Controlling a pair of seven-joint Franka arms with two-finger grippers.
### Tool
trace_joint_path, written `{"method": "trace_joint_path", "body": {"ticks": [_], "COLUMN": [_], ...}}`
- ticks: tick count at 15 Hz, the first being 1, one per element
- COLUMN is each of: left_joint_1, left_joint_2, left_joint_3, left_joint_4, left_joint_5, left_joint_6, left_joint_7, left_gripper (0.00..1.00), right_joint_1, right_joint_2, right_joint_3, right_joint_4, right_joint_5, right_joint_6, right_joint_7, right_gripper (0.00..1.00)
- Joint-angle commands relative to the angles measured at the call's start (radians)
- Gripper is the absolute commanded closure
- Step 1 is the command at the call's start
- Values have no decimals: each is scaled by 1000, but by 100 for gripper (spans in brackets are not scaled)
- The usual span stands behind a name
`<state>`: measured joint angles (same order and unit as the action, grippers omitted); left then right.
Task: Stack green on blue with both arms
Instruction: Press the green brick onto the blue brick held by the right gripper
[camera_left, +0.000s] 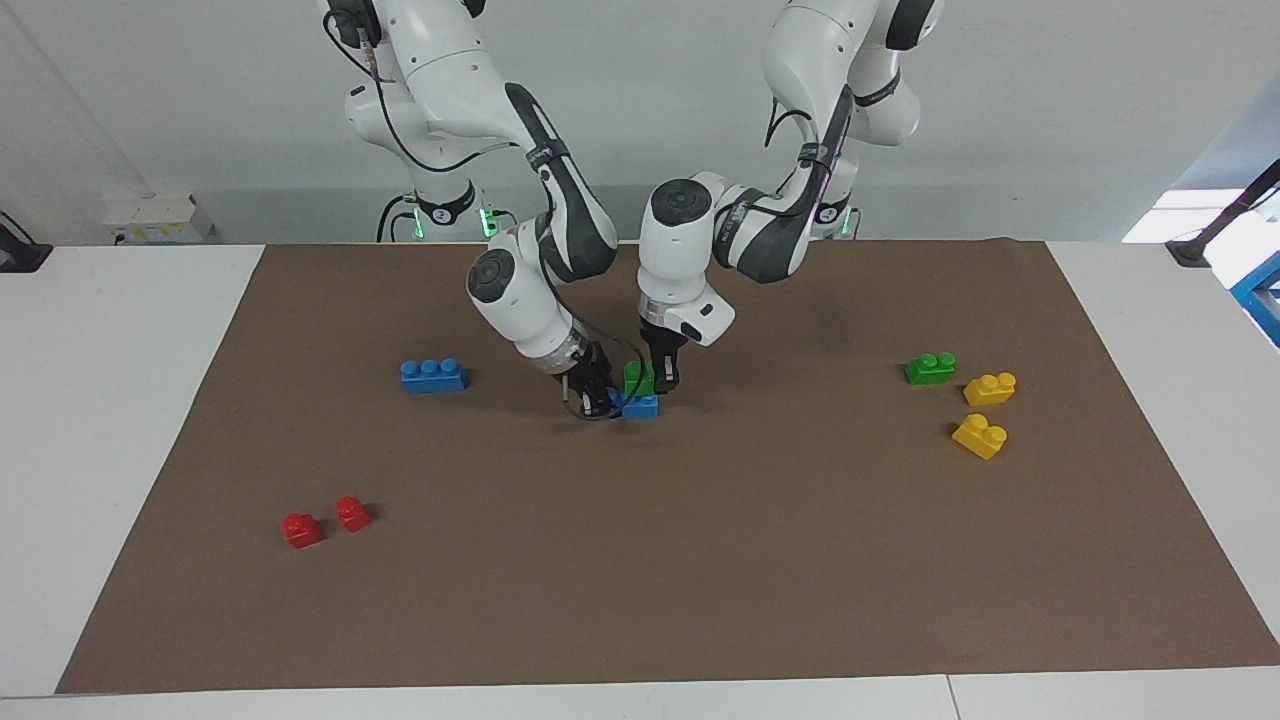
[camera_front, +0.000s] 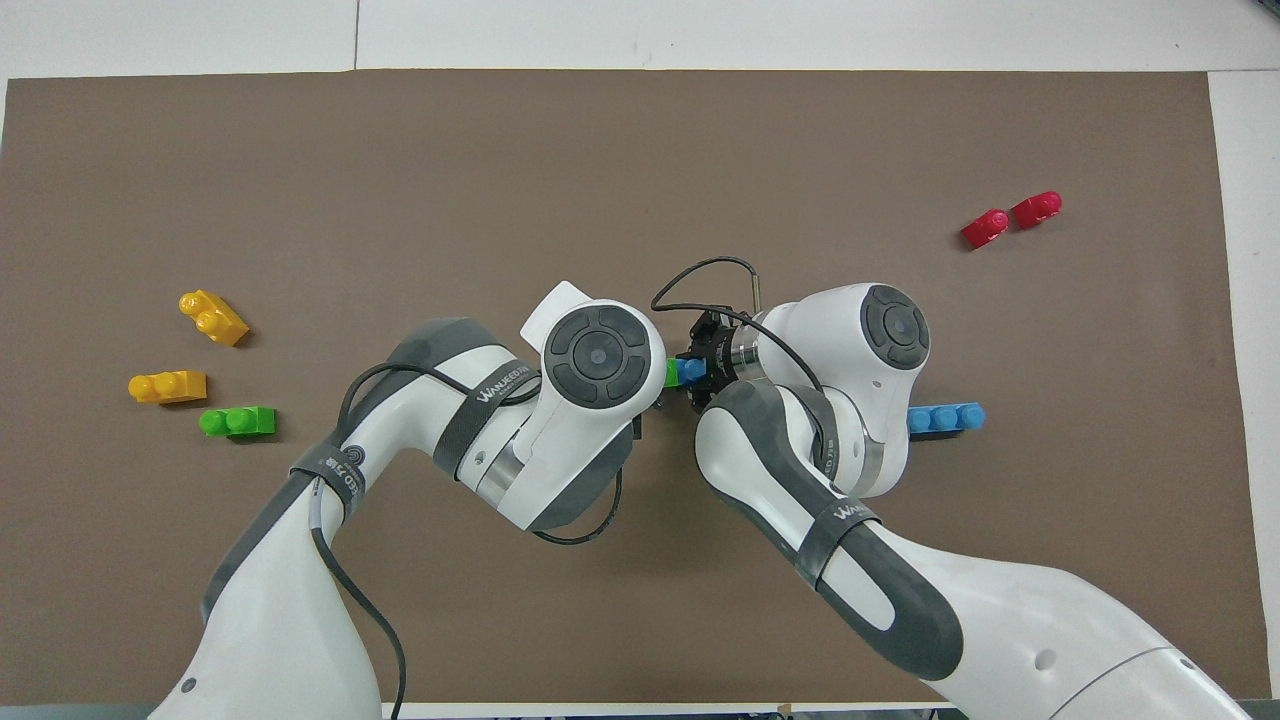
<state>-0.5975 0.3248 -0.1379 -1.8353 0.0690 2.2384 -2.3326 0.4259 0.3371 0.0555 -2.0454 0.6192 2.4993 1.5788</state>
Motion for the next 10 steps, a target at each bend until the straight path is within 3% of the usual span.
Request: {"method": "trace_joint_path", "body": {"ticks": [1, 10], "left_joint_1": [-19, -18], "left_joint_2": [25, 62], "left_joint_3": [14, 20], "left_joint_4": [19, 16], "left_joint_5": [37, 83], "left_joint_6": [20, 66], "left_joint_7": [-36, -59], "left_gripper": [100, 100], "right_joint_1": [4, 4], "right_joint_2": [-1, -1], "right_joint_3": [1, 1], "right_joint_4": [-36, -36], "right_joint_5": [42, 43], "right_joint_6": [43, 43], "right_joint_7": [-51, -51], "right_gripper": [100, 100]}}
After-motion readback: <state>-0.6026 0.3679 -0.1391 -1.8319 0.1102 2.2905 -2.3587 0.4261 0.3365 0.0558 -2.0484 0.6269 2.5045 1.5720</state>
